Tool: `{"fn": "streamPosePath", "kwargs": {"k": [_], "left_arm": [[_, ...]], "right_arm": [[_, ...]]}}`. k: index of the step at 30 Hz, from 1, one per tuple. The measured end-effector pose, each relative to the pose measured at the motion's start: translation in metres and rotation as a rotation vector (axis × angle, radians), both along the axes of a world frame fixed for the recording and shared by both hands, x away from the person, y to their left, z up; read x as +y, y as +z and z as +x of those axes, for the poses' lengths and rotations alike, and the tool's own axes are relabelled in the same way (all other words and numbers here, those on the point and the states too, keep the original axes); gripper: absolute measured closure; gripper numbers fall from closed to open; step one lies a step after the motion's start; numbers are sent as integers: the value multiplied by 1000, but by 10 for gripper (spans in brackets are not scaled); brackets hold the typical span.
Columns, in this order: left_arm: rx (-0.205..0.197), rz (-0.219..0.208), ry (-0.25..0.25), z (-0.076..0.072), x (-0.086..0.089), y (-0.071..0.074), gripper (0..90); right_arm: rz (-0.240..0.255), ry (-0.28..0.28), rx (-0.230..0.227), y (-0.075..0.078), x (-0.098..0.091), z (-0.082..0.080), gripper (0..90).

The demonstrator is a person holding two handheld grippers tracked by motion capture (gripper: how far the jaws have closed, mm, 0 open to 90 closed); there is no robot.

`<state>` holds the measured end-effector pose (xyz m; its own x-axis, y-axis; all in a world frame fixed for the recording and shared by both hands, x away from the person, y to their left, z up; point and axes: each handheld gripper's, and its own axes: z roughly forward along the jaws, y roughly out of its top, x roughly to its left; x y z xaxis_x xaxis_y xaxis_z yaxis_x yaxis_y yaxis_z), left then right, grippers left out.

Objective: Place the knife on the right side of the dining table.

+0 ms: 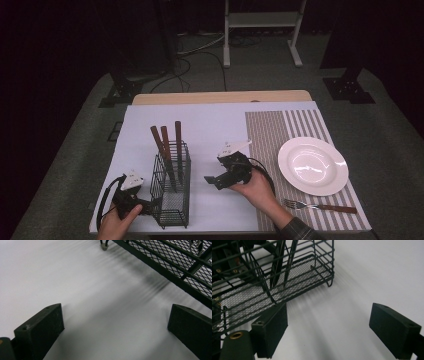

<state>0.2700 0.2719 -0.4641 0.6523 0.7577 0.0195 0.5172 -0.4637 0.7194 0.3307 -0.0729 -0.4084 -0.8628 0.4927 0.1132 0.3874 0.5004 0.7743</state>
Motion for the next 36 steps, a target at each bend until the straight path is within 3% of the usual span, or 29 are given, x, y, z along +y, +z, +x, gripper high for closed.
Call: {"fn": "streamPosePath", "kwargs": {"k": [22, 36], "left_arm": [[-2, 3, 0, 0, 0, 0, 0], [-3, 4, 0, 0, 0, 0, 0]], "right_arm": [[98, -8, -14, 35, 5, 20, 141], [169, 5, -13, 57, 23, 35, 149]]}}
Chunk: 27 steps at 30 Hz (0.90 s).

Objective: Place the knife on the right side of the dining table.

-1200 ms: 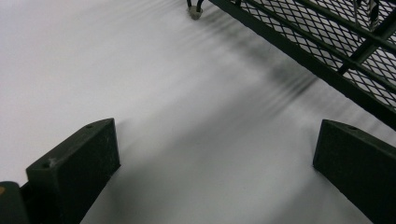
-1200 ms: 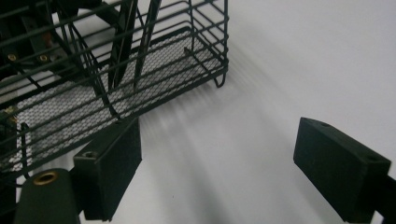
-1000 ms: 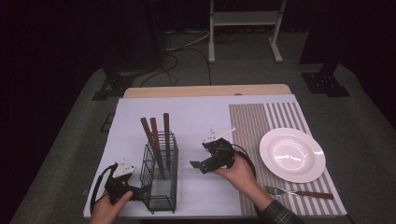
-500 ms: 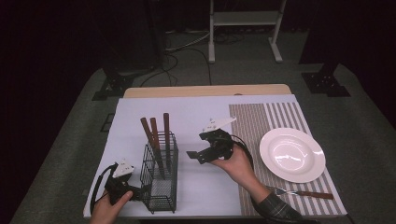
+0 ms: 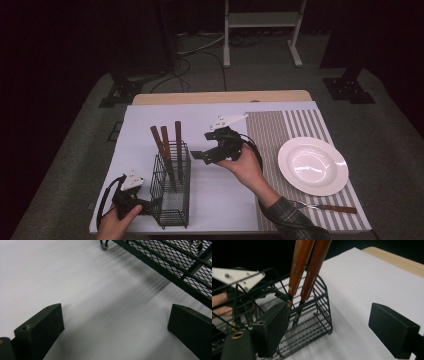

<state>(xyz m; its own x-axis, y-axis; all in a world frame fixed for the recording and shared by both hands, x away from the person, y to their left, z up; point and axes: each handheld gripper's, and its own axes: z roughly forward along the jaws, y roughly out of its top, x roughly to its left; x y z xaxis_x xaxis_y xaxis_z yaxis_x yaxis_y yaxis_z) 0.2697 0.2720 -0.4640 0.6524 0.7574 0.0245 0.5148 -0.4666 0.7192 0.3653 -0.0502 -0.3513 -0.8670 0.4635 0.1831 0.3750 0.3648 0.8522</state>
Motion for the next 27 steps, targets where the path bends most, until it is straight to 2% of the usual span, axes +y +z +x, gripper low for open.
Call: {"fn": "streamPosePath", "kwargs": {"k": [12, 19, 20, 27], "left_arm": [[-1, 3, -2, 0, 0, 0, 0], [0, 3, -2, 0, 0, 0, 0], [0, 3, -2, 0, 0, 0, 0], [2, 4, -2, 0, 0, 0, 0]], "right_arm": [[26, 20, -14, 15, 19, 9, 189], [43, 21, -6, 17, 28, 16, 209], [52, 21, -2, 17, 30, 18, 246], [75, 20, 0, 18, 37, 23, 279]]}}
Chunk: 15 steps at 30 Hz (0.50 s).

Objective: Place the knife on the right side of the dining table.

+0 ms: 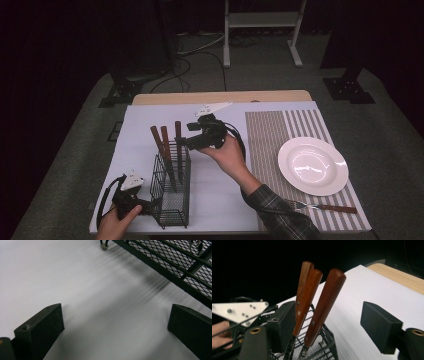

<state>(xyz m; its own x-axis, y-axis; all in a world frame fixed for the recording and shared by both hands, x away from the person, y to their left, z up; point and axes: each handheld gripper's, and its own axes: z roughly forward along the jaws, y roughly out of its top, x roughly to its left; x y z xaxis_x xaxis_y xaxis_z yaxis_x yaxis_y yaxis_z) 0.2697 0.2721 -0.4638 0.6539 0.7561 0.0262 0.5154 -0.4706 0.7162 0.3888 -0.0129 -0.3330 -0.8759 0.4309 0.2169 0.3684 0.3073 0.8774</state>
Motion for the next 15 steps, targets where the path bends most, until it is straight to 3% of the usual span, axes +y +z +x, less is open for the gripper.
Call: {"fn": "streamPosePath", "kwargs": {"k": [6, 15], "left_arm": [[0, -2, 1, 0, 0, 0, 0], [-1, -2, 1, 0, 0, 0, 0]], "right_arm": [[29, 4, 12, 2, 5, 6, 321], [33, 7, 19, 3, 15, 12, 404]]}}
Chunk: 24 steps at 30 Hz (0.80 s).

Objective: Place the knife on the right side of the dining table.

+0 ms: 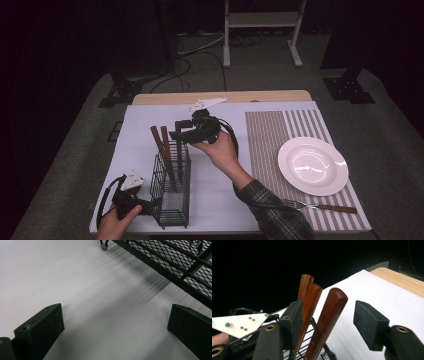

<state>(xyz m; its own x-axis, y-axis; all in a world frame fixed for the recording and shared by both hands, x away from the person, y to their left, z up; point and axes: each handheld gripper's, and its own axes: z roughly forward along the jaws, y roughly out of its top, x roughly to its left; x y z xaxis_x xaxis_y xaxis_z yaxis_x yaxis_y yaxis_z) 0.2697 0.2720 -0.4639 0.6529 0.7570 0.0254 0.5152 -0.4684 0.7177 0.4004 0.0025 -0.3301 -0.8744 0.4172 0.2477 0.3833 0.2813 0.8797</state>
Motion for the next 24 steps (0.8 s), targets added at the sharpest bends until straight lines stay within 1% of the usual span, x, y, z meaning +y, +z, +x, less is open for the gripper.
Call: {"fn": "streamPosePath", "kwargs": {"k": [9, 12, 15, 18, 24], "left_arm": [[1, 1, -1, 0, 0, 0, 0], [0, 1, -1, 0, 0, 0, 0], [0, 1, -1, 0, 0, 0, 0], [0, 1, -1, 0, 0, 0, 0], [0, 1, -1, 0, 0, 0, 0]], "right_arm": [[22, -10, 13, -1, 4, 5, 525], [22, -10, 9, 0, 5, 6, 560], [20, -11, 13, 0, 7, 6, 611], [22, -8, 14, 0, 7, 6, 685], [24, -4, 15, 1, 5, 4, 695]]}}
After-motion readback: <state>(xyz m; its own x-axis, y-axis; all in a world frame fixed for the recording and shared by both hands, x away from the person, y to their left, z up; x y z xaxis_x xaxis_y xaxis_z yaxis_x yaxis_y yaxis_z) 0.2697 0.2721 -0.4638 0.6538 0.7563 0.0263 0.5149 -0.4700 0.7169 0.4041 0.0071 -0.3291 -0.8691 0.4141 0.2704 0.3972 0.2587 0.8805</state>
